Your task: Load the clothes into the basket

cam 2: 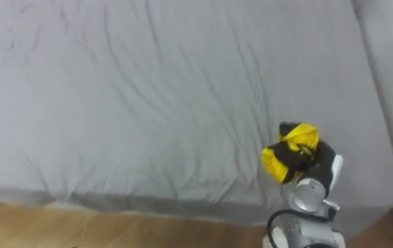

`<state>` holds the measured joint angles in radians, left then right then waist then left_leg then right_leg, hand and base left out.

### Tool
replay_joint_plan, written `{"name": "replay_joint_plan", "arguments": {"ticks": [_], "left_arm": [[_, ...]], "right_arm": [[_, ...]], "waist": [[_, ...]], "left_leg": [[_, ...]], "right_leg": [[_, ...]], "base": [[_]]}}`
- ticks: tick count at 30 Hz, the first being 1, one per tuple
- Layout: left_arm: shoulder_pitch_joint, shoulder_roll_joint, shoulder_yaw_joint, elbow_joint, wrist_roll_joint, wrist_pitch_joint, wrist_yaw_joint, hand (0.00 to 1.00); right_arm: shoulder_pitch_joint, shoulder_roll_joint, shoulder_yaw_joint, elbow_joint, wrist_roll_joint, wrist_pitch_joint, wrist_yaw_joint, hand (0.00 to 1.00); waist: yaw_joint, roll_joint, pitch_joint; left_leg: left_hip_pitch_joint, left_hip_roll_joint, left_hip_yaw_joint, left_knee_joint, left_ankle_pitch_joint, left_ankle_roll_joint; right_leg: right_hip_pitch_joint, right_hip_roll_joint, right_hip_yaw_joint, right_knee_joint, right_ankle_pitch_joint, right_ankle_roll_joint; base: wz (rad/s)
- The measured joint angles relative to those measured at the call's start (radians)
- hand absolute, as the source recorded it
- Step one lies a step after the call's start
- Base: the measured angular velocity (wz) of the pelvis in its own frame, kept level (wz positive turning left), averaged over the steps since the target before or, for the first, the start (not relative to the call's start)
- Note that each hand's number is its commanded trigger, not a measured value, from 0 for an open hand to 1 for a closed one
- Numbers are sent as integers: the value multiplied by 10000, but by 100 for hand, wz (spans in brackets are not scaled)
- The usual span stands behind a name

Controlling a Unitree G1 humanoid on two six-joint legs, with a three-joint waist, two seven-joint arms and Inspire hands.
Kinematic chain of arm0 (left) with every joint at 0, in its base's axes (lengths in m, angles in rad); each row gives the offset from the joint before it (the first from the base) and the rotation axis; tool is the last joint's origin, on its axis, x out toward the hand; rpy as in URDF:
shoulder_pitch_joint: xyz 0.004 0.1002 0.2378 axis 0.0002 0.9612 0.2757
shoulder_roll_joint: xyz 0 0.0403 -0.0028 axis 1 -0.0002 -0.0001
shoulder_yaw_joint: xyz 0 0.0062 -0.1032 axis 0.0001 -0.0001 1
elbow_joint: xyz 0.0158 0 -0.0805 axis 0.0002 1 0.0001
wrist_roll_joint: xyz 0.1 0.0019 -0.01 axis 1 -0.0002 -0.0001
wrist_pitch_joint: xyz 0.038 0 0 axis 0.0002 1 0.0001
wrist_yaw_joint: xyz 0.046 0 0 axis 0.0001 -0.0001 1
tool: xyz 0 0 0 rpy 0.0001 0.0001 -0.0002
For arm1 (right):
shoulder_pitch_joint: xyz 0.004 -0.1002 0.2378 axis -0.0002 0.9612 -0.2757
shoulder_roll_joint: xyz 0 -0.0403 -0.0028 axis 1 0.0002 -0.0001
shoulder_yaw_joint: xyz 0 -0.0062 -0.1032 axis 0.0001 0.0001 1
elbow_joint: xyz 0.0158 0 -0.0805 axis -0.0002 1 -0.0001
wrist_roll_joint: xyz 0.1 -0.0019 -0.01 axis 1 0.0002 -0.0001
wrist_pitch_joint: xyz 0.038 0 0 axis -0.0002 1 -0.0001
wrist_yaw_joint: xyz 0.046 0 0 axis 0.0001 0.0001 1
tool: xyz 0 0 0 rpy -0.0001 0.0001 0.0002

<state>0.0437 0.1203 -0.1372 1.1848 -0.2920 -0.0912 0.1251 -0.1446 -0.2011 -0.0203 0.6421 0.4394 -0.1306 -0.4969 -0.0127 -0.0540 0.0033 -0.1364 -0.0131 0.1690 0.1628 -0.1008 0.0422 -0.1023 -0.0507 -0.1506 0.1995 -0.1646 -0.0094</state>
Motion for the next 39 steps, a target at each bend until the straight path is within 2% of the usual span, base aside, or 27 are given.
{"name": "replay_joint_plan", "arguments": {"ticks": [1, 3, 5, 7, 11, 13, 17, 20, 23, 27, 30, 32, 34, 39], "left_arm": [[189, 49, 6, -186, 8, 0, 0, 0], [331, 72, 166, -437, 304, 13, 0, 0], [473, 100, 241, -679, 703, 52, 0, 0], [529, 89, 463, -688, 1016, 179, 0, 0], [572, 102, 563, -695, 1104, 259, 0, 0], [601, 90, 556, -729, 1117, 386, 0, 0], [728, 89, 478, -764, 1088, 577, -1, 0], [879, 99, 339, -783, 1099, 631, -3, 0], [969, 137, 296, -836, 1089, 670, -3, 0], [973, 115, 20, -832, 1067, 694, -4, 0], [979, 127, -168, -828, 864, 695, -4, 0], [986, 131, -233, -805, 863, 695, -39, 0], [698, 128, -241, -532, 888, 695, -99, 0], [284, 116, -241, -317, 817, 696, -153, 0]], "right_arm": [[168, -13, -212, -301, -13, 6, 48, 100], [476, -53, -610, -874, -10, 20, 47, 100], [814, -62, -1011, -1490, 27, 24, 56, 100], [1055, -66, -1488, -1957, 14, 30, 57, 100], [1347, -103, -2011, -2363, 12, 31, -52, 100], [1467, -102, -2281, -2364, 17, 45, -12, 100], [1909, -105, -2475, -2364, 65, 223, -9, 100], [2256, -78, -2477, -2337, 89, 448, 38, 100], [2446, 0, -2475, -2244, 274, 463, 203, 100], [2437, -18, -2547, -2232, 281, 462, 315, 100], [2311, -156, -2597, -2127, 282, 462, 428, 100], [2000, -389, -2658, -1634, 236, 465, 629, 100], [1384, -690, -2915, -724, 201, 455, 738, 100], [308, -1062, -3253, 140, -129, 429, 704, 100]], "waist": [[-238, -23, -25], [-410, -32, -36], [-539, -20, -41], [-869, -16, -48], [-1148, -1, -57], [-1504, 15, -57], [-1752, 47, -75], [-1817, 108, -65], [-2060, 206, -42], [-2062, 574, -33], [-2304, 803, -24], [-2331, 922, -22], [-2546, 1112, 38], [-2563, 1446, 117]], "left_leg": [[271, 2, 86, -32, -38, -4], [520, 28, 245, -34, -131, -22], [819, 108, 559, -174, -225, -57], [1078, 216, 919, -192, -322, -81], [1396, 320, 1389, -207, -511, -171], [1636, 358, 1591, -320, -547, -221], [1893, 432, 1960, -333, -597, -299], [1982, 479, 2275, -333, -634, -345], [1971, 557, 2427, -307, -740, -379], [1688, 599, 2832, -282, -796, -374], [1357, 593, 3004, -276, -792, -369], [1123, 589, 3145, -255, -790, -365], [662, 572, 3093, -89, -763, -319], [-180, 533, 3113, 85, -691, -211]], "right_leg": [[260, 5, 61, -87, -18, 25], [454, 56, 245, -133, -19, 25], [517, 140, 570, -130, -20, 27], [611, 221, 861, -129, 12, 11], [667, 396, 1416, -122, 64, -19], [800, 477, 1645, -144, 71, -28], [905, 573, 1974, -138, 86, -54], [883, 638, 2263, -144, 99, -75], [803, 717, 2409, -148, 108, -91], [310, 801, 2852, -89, 189, -66], [-155, 803, 2938, 136, 220, -57], [-472, 843, 3156, 294, 217, -40], [-927, 799, 3160, 450, 235, -23], [-2042, 818, 3337, 1046, 206, 13]], "base": [[-23], [-31], [-49], [-53], [-50], [-27], [-32], [-29], [-16], [-31], [-19], [-26], [-4], [-10]]}}
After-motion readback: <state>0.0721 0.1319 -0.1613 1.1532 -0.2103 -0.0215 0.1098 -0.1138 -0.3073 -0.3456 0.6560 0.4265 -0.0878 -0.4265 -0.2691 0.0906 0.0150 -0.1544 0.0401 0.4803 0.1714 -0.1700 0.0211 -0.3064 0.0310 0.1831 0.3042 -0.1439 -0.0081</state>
